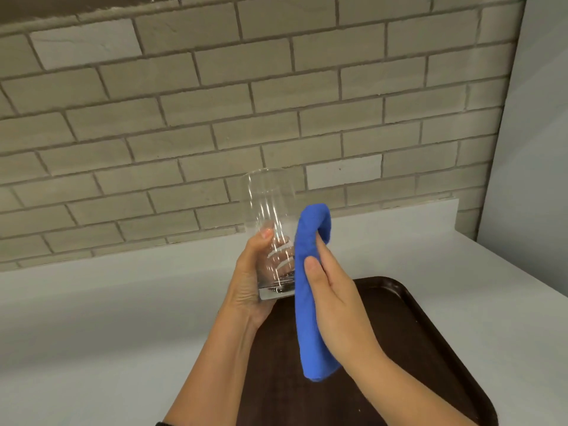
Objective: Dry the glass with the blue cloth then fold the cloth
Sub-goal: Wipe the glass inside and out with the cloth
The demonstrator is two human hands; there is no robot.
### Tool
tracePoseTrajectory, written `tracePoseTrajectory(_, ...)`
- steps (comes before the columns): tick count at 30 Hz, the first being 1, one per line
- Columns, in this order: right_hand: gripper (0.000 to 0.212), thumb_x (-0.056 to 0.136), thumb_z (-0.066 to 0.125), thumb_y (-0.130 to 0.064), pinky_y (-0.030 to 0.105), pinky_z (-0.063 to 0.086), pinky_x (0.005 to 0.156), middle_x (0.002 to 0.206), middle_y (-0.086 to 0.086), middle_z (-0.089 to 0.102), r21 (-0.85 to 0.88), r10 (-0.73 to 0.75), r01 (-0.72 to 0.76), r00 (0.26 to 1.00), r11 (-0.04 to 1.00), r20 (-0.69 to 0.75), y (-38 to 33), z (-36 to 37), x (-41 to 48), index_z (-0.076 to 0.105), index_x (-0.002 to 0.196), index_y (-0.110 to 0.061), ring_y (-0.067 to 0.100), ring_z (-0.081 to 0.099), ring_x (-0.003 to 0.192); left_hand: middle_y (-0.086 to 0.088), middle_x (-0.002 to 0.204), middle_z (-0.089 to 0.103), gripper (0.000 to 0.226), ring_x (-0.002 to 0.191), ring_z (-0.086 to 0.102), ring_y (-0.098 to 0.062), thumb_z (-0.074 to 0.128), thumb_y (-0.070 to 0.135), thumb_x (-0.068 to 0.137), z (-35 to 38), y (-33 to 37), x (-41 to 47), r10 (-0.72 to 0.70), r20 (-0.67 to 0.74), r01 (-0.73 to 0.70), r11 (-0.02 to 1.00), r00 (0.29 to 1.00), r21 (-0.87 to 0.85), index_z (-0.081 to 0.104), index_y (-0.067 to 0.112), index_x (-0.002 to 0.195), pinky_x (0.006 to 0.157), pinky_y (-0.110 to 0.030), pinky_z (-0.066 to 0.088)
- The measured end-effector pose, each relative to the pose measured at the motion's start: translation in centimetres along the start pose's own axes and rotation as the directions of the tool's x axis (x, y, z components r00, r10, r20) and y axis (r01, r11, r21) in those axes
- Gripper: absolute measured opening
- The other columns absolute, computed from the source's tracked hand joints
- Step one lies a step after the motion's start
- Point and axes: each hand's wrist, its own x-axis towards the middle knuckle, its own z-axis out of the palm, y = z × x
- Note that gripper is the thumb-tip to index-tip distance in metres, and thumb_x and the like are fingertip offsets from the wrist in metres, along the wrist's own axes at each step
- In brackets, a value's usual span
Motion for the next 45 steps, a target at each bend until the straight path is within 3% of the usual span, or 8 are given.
tracePoseTrajectory(7,0.047,0.094,0.035,-0.026,0.011,0.011,0.105,0.147,-0.021,0.003,-0.378,-0.283,0.279,0.958,0.883,0.047,-2.8,0.0,4.1,0.018,0.137,-0.036,-0.001,0.004,0.139,-0.001,0.076,0.075,0.048,0.072,0.071,-0.015,0.082,0.040,0.044,0.6,-0.9,0.1,-0.026,0.073,0.034,0.993,0.997,-0.109,0.074,0.018,0.085,0.062,-0.027,0.057)
tracePoseTrajectory(15,0.040,0.094,0.032,-0.036,0.044,0.036,0.107,0.132,0.009,0.053,0.061,0.157,-0.154,0.987,0.986,-0.046,-2.0,-0.8,6.0,0.043,0.130,-0.021,0.020,0.051,0.117,-0.007,0.085,0.069,0.074,0.075,0.064,-0.020,0.085,0.038,0.037,0.3,-0.9,0.3,-0.010,-0.020,0.010,1.000,1.000,-0.028,0.065,0.012,0.103,0.067,-0.033,0.056)
tracePoseTrajectory(20,0.030,0.092,0.033,-0.043,0.036,0.046,0.097,0.110,-0.006,0.065,0.057,0.250,-0.250,0.968,0.966,0.012,1.1,-0.9,0.9,0.053,0.114,-0.039,0.010,0.061,0.099,0.002,0.067,0.063,0.068,0.061,0.058,-0.015,0.073,0.028,0.056,-0.5,-1.7,0.6,0.135,-0.265,-0.063,0.962,0.955,0.266,0.054,0.015,0.121,0.058,-0.028,0.050)
tracePoseTrajectory(26,0.027,0.093,0.037,-0.038,0.048,0.047,0.096,0.105,0.010,0.066,0.069,0.369,-0.367,0.929,0.928,-0.020,2.1,-2.7,0.5,0.058,0.104,-0.027,0.024,0.063,0.097,0.006,0.095,0.057,0.072,0.077,0.060,-0.003,0.070,0.015,0.074,0.0,-4.0,1.0,0.325,-0.289,-0.113,0.816,0.900,0.566,0.036,0.021,0.138,0.065,-0.018,0.052)
tracePoseTrajectory(34,0.038,0.092,0.037,-0.026,-0.008,0.032,0.079,0.112,-0.046,0.039,0.039,0.065,-0.062,0.995,0.997,-0.075,0.9,-2.4,-0.3,0.034,0.105,-0.062,-0.032,0.037,0.103,0.001,0.100,0.066,0.077,0.081,0.067,-0.010,0.073,0.026,0.065,0.7,-3.4,1.1,0.200,-0.286,-0.100,0.939,0.937,0.330,0.039,0.019,0.134,0.058,-0.019,0.052)
tracePoseTrajectory(38,0.044,0.093,0.035,-0.025,-0.002,0.017,0.101,0.139,-0.034,0.021,-0.065,-0.074,0.071,0.996,0.995,-0.049,0.4,-1.2,0.1,0.022,0.114,-0.061,-0.020,0.018,0.128,-0.007,0.105,0.065,0.080,0.093,0.064,-0.017,0.059,0.052,0.062,1.3,-2.1,1.1,0.050,-0.334,0.061,0.948,0.941,0.313,0.049,0.002,0.124,0.073,-0.030,0.052)
tracePoseTrajectory(41,0.044,0.093,0.034,-0.026,-0.002,0.014,0.102,0.148,-0.025,0.018,-0.039,-0.048,0.045,0.996,0.998,-0.080,0.7,-0.4,-0.1,0.021,0.114,-0.063,-0.016,0.016,0.130,-0.006,0.113,0.064,0.069,0.108,0.058,-0.024,0.058,0.062,0.067,1.5,-1.7,0.7,0.065,-0.387,0.132,0.877,0.920,0.463,0.058,0.013,0.115,0.097,-0.043,0.046)
tracePoseTrajectory(45,0.045,0.094,0.035,-0.021,0.011,0.018,0.110,0.147,-0.023,0.024,0.003,-0.030,0.030,0.998,1.000,-0.061,1.3,0.2,-1.0,0.024,0.114,-0.060,-0.014,0.021,0.130,0.002,0.111,0.066,0.098,0.101,0.064,-0.012,0.057,0.078,0.042,1.2,-1.7,-0.9,0.151,-0.396,0.154,0.754,0.906,0.639,0.053,0.025,0.125,0.092,-0.038,0.051)
